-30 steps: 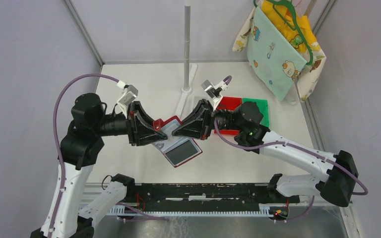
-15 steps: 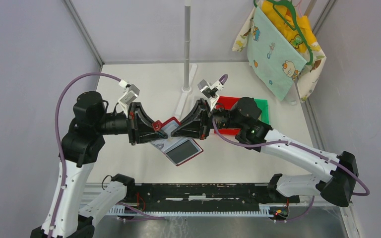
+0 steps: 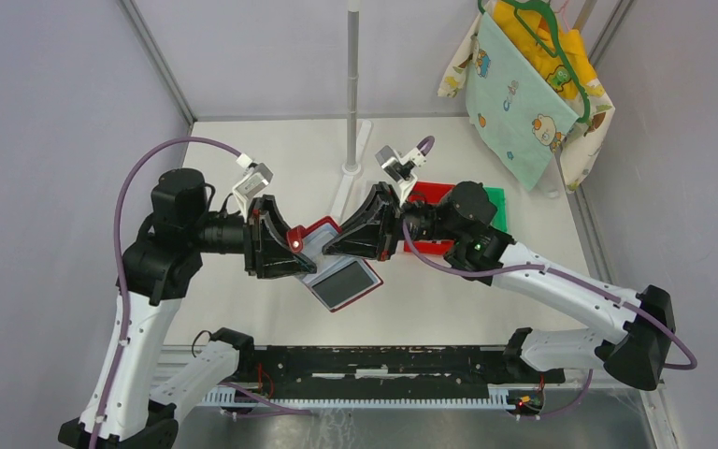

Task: Take the credit cards out of the card holder
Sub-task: Open the card holder.

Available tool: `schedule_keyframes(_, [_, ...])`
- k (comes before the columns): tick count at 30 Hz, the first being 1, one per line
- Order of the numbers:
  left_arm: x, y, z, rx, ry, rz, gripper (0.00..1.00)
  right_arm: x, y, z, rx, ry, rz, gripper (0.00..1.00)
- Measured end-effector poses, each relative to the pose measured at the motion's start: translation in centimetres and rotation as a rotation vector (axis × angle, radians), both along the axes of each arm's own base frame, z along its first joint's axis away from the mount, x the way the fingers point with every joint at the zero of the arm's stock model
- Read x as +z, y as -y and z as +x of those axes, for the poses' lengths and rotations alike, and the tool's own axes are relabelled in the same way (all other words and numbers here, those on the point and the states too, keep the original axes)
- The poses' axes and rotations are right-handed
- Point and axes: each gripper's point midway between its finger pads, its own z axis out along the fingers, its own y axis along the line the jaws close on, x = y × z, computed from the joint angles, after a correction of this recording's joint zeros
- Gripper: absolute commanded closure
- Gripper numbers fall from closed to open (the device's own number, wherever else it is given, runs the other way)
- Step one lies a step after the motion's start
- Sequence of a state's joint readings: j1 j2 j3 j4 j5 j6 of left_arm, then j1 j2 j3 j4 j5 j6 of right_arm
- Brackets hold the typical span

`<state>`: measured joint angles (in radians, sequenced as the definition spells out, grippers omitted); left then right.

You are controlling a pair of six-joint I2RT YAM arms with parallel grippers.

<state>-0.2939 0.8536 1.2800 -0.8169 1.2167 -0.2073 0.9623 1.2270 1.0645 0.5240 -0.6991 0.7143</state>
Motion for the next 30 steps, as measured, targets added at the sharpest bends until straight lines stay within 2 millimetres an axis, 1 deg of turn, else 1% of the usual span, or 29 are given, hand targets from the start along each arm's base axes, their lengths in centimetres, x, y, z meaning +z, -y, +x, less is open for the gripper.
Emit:
schedule_keyframes(1, [0.0, 0.0, 0.0, -0.005, -0.006, 0.0, 0.68, -0.1, 0.0, 0.0, -0.001, -0.002, -0.003, 1.0])
schedule_keyframes(3, [0.0, 0.0, -0.2, -0.016, -0.013, -0.002, 0.76, -0.4, -0.1, 0.2, -0.004, -0.01, -0.016, 1.0])
schedule_keyframes(5, [0.2, 0.0, -0.3, -0.015, -0.007, -0.002, 0.76, -0.5, -0.1, 0.3, -0.006, -0.013, -0.018, 1.0])
schedule_keyframes(7, [0.4, 0.0, -0.3, -0.013, 0.002, -0.003, 0.66, -0.3, -0.1, 0.3, -0.007, -0.011, -0.014, 1.0])
schedule_keyframes(10, [0.5, 0.0, -0.3, -0.015, 0.005, -0.005, 0.59, -0.2, -0.1, 0.2, -0.004, -0.007, -0.012, 1.0])
schedule_keyframes(12, [0.5, 0.0, -0.2, -0.015, 0.007, -0.007, 0.52, -0.2, -0.2, 0.2, 0.0, -0.006, -0.013, 1.0])
schedule_keyframes(14, [0.5, 0.1, 0.0, -0.015, 0.01, -0.008, 0.51, -0.2, -0.3, 0.1, 0.008, -0.005, -0.014, 1.0])
schedule_keyframes(15, [0.4, 0.1, 0.0, -0.014, 0.006, -0.008, 0.54, -0.2, -0.4, 0.0, 0.011, -0.004, -0.015, 1.0])
schedule_keyframes(18, [0.2, 0.2, 0.1, -0.018, -0.007, -0.008, 0.74, -0.3, -0.5, 0.0, 0.014, -0.004, -0.022, 1.0])
schedule_keyframes(20, [0.3, 0.2, 0.1, -0.021, -0.007, -0.01, 0.84, -0.5, -0.6, 0.2, 0.009, -0.008, -0.03, 1.0])
schedule_keyframes(21, [0.3, 0.2, 0.1, -0.02, -0.006, -0.01, 0.9, -0.6, -0.7, 0.2, 0.01, -0.011, -0.032, 0.97])
schedule_keyframes(22, [0.3, 0.2, 0.2, -0.015, 0.0, -0.009, 0.96, -0.6, -0.7, 0.3, 0.005, -0.015, -0.034, 0.87])
schedule_keyframes(23, [0.4, 0.2, 0.2, -0.013, 0.002, -0.009, 0.98, -0.6, -0.7, 0.4, 0.004, -0.014, -0.034, 0.75])
schedule_keyframes(24, [0.4, 0.2, 0.3, -0.01, 0.005, -0.009, 0.98, -0.5, -0.7, 0.4, 0.002, -0.016, -0.034, 0.58])
schedule_keyframes(26, [0.4, 0.2, 0.5, 0.004, 0.012, -0.005, 0.98, -0.4, -0.7, 0.5, -0.004, -0.02, -0.039, 0.37])
schedule_keyframes(28, [0.3, 0.2, 1.0, 0.027, 0.023, 0.001, 0.98, 0.0, -0.7, 0.8, -0.021, -0.01, -0.039, 0.27])
schedule_keyframes(30, [0.1, 0.1, 1.6, 0.058, 0.03, 0.012, 0.98, 0.7, -0.3, 1.5, -0.068, -0.007, -0.036, 0.2])
